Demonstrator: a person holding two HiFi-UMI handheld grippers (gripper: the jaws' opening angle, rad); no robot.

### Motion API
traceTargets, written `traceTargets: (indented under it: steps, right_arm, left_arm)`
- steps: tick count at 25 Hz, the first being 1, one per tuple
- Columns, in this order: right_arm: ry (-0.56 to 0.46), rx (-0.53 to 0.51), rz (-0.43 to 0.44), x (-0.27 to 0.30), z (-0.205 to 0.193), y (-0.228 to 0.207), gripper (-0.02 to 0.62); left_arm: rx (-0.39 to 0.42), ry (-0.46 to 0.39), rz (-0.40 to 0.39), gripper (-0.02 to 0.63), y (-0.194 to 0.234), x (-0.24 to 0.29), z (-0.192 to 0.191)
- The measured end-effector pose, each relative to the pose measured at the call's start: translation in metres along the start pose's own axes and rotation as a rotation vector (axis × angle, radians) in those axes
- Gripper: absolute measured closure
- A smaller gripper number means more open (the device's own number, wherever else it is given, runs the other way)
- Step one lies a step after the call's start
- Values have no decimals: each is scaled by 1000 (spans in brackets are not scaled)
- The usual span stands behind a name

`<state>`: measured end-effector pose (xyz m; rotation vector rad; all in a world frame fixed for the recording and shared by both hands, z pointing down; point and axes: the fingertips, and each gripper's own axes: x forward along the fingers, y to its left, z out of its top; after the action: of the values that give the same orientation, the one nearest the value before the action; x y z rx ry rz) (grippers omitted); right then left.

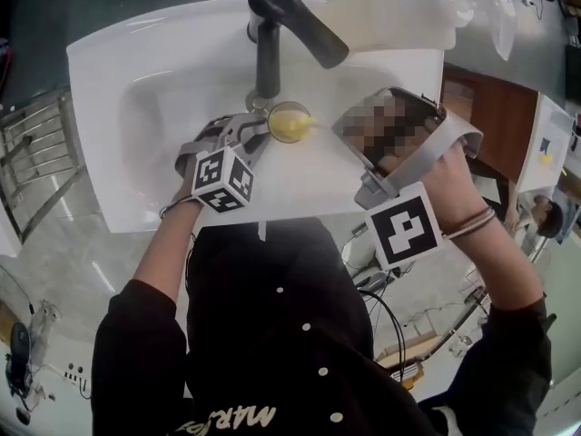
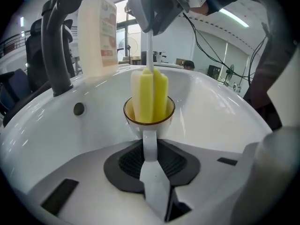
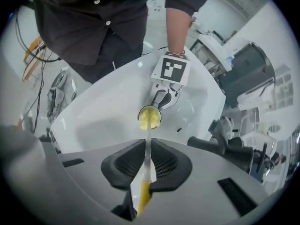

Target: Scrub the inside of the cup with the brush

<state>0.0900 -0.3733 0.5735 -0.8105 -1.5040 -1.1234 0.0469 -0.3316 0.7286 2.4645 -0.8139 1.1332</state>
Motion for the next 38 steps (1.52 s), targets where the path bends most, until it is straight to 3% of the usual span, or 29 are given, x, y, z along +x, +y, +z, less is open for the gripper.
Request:
traceTargets:
  steps: [4, 6, 9, 11, 15, 21, 27, 34, 36, 38]
  right_arm:
    - [80, -244, 45, 13, 10, -4, 545]
    - [107, -315, 68, 23, 17, -4, 545]
    - [137, -317, 102, 38, 21, -2, 545]
    - [144, -249, 108, 44, 20, -2, 545]
    - [96, 82, 131, 45, 12, -2, 545]
    - [-45, 818, 287, 45, -4, 17, 544]
    - [-181, 1314, 418, 41, -8, 30, 541]
    - [-369, 2154, 543, 34, -8, 42, 541]
    - [-405, 2248, 552, 33, -7, 42, 541]
    - [-400, 2178, 514, 32, -9, 42, 541]
  left_arm:
    - [-2, 22, 5, 517, 0, -1, -1]
    - [-6, 29, 10, 518, 0, 0, -1]
    - [-10, 40, 15, 518, 0, -1, 0]
    - [-9, 50, 20, 518, -1, -1, 0]
    - [-8, 65, 30, 518, -1, -1, 1]
    - [27, 113, 69, 518, 0, -1, 2]
    - [89, 151, 96, 518, -2, -2, 5]
    - [120, 167, 110, 518, -4, -2, 6]
    - [124, 169, 110, 520, -3, -3, 6]
    - [125, 168, 110, 520, -2, -3, 7]
